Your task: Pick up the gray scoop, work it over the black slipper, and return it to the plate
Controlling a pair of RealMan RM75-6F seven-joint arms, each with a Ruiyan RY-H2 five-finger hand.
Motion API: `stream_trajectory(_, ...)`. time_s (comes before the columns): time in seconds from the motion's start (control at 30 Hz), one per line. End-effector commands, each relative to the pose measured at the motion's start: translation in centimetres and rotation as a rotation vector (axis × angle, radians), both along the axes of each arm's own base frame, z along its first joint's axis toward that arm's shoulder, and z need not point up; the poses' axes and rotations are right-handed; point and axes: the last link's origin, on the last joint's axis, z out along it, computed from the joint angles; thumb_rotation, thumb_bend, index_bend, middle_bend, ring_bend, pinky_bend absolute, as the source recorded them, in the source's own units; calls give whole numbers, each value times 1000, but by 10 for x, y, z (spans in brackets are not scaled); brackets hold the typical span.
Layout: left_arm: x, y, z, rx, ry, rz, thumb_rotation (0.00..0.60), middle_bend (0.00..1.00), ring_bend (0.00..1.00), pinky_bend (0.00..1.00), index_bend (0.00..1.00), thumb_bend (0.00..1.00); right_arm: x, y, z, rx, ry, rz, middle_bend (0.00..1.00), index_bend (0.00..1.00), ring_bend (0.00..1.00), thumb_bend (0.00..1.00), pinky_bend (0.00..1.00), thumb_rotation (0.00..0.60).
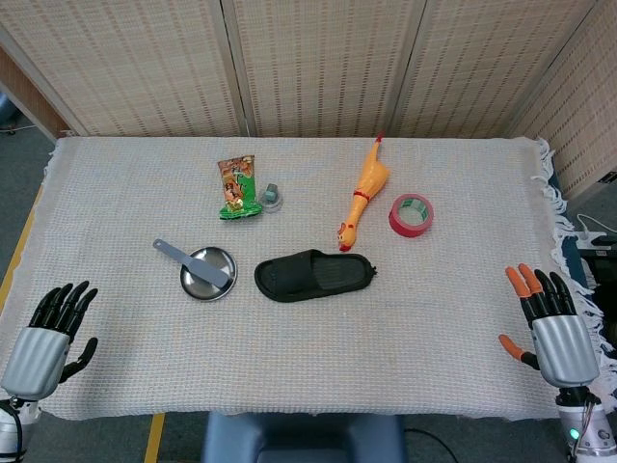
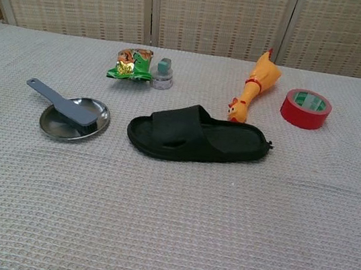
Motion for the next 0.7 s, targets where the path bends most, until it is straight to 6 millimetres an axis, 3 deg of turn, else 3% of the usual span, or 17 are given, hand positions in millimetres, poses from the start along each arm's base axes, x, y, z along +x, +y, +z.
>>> stream_trajectory(0.03, 0, 1, -5, -19, 1, 9, 600, 0, 0, 90, 0, 421, 1, 1, -1, 10, 9, 5, 0, 0, 0, 64, 0, 600)
stream_trajectory(0.13, 5, 5, -11, -45, -1, -23, 600, 0, 0, 136, 0, 420, 1, 4, 0, 4, 11, 5, 0, 0, 0, 64, 0, 600)
stream_trajectory(0.2, 13, 11, -19, -83, 15, -70, 600, 0, 8, 236, 0, 420, 0, 6, 1, 2, 9, -2, 0, 0, 0, 64, 0, 600)
stream_trajectory(0.27, 23, 23, -29, -135, 48, -121, 600, 0, 77, 373, 0, 421, -1, 7, 1, 5, 18, -6, 0, 0, 0, 64, 0, 600)
stream_trajectory(0.33, 34, 36, -38, -177, 84, -155, 600, 0, 241, 555, 0, 420, -3, 7, 0, 14, 30, -16, 0, 0, 0, 65, 0, 600)
stream_trajectory(0.43, 51, 62, -52, -193, 162, -193, 600, 9, 385, 716, 0, 421, -4, 6, -1, 21, 41, -33, 0, 0, 0, 65, 0, 600)
stream_trajectory(0.7, 87, 112, -100, -290, 296, -265, 600, 85, 509, 828, 48, 422, -7, 3, -4, 16, 62, -57, 0, 0, 0, 64, 0, 600)
